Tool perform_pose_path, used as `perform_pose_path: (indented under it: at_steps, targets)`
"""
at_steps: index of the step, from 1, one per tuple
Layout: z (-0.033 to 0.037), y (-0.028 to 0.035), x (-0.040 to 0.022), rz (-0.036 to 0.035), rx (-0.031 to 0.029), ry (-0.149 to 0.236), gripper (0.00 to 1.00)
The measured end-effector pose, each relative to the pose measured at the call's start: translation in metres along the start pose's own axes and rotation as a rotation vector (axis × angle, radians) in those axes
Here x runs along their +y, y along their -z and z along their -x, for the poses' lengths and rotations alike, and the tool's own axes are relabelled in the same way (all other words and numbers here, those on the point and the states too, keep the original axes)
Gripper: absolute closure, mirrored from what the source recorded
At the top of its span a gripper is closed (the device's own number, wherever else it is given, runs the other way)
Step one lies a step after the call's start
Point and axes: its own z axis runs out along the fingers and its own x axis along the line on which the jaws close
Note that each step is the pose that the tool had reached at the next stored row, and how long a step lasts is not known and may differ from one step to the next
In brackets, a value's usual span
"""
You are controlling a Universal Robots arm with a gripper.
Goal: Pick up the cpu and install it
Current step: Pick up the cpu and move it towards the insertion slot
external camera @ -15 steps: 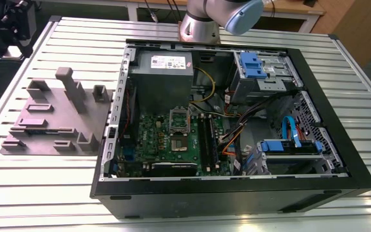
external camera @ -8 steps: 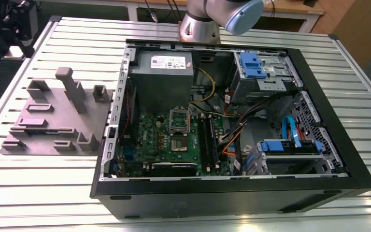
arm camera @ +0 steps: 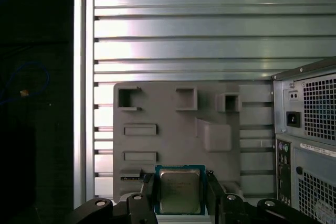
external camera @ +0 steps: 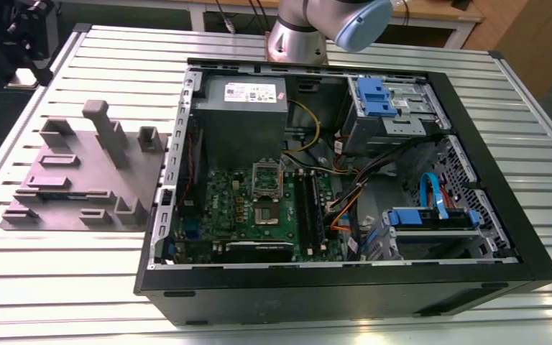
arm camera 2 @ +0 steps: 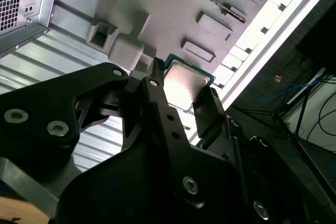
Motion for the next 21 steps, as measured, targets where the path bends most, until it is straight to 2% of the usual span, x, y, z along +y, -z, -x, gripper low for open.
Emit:
perform_pose_path:
  at_steps: [21]
  targets:
    - [0.0074, 0.0001, 0.0002, 0.0000, 0.0000, 0.000, 0.53]
